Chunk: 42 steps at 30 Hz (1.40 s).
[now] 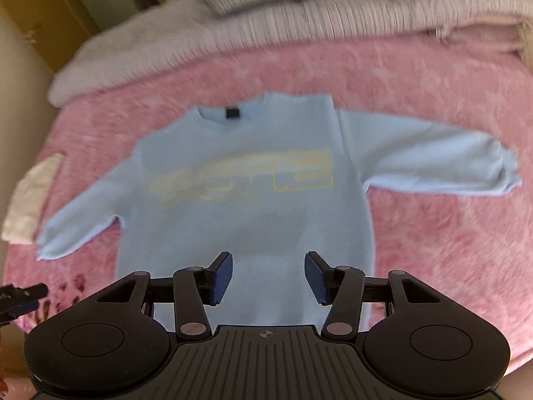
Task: Fold clothes
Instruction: 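Grasp a sleeve cuff with the left gripper and lift it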
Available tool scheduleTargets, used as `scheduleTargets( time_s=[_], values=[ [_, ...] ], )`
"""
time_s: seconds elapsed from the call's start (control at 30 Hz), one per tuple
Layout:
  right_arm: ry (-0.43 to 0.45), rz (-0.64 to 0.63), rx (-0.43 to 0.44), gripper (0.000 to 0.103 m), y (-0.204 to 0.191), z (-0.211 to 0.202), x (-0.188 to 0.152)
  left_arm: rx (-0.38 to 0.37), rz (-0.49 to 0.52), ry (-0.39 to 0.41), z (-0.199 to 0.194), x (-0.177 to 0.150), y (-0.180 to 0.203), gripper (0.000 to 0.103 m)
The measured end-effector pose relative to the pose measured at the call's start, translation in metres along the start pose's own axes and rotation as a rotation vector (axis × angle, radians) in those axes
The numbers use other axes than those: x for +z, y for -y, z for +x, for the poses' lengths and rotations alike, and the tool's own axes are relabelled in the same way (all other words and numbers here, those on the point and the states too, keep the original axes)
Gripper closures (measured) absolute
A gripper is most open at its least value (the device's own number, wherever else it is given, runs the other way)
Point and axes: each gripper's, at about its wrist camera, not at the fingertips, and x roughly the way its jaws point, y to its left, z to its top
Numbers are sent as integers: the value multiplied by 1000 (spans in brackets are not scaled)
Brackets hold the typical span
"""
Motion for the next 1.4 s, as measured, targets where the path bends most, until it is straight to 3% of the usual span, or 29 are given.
scheduleTargets(
  time_s=[0.2,0.33,0.53,0.7,0.83,0.9,0.97,1.07,1.2,1.3,1.4],
  values=[
    [-65,35,-65,51,-18,70,16,-9,-235,-27,71,53,-84,51],
    [-79,61,-112,51,-16,108,28,64,-342,11,110,75,-137,51],
    [-111,78,-180,51,-10,152,38,151,-515,131,144,93,-211,51],
    [-150,21,-196,51,-16,182,34,99,-732,237,162,92,-255,51],
    [-183,-10,-185,51,-18,199,26,41,-810,352,169,86,-261,42],
    [-193,-22,-177,51,-17,204,24,16,-829,397,172,83,-262,50],
    [-192,-34,-167,51,-13,206,24,2,-790,381,176,88,-261,96],
    [-172,-51,-159,51,-3,204,27,31,-712,400,170,98,-246,97],
    [-119,-28,-176,51,26,187,33,49,-466,503,137,118,-182,98],
    [-81,23,-195,51,53,172,38,-95,-266,568,110,130,-103,98],
    [-39,75,-211,51,78,159,42,-364,-41,571,90,123,-2,97]
  ],
)
